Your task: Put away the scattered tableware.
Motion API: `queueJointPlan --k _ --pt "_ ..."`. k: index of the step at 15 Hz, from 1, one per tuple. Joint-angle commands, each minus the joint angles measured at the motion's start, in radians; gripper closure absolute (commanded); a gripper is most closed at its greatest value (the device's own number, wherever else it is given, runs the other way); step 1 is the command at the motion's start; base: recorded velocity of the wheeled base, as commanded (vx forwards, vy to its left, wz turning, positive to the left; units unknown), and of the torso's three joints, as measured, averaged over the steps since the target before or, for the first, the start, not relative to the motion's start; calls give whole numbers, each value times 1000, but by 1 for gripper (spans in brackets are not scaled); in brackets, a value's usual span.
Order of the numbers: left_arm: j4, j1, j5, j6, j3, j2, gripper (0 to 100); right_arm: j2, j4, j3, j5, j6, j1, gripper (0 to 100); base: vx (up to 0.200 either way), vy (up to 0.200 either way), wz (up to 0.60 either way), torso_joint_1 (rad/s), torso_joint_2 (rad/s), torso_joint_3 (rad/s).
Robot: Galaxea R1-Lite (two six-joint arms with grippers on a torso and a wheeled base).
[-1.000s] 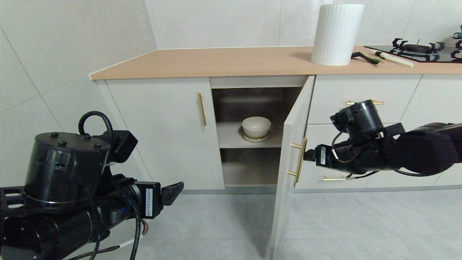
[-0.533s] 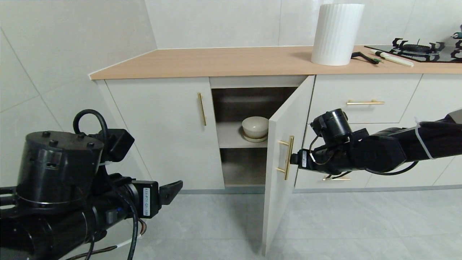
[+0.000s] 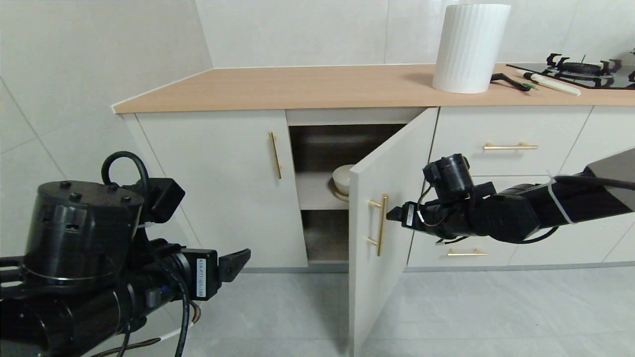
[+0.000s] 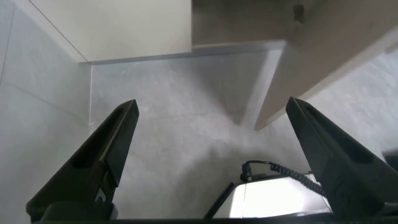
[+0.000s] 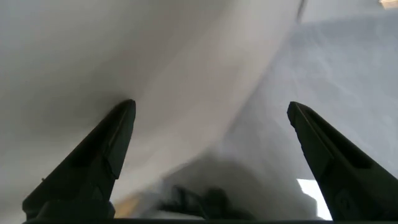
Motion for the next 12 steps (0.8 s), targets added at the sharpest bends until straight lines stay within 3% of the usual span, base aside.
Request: queueJointPlan --k 1,5,9,12 --pt "-1 -1 -1 -1 0 4 0 24 -9 -1 -1 5 4 0 200 0 0 2 7 -2" --pt "-1 -1 -1 1 0 4 0 67 -111 -9 -5 65 12 0 200 0 0 1 6 11" --pt "-2 -1 -10 1 0 -2 0 148 -304 -41 -99 116 12 0 0 0 0 0 0 0" --pt "-2 -1 -10 1 0 1 0 218 -324 -118 -212 128 12 0 0 0 0 0 0 0"
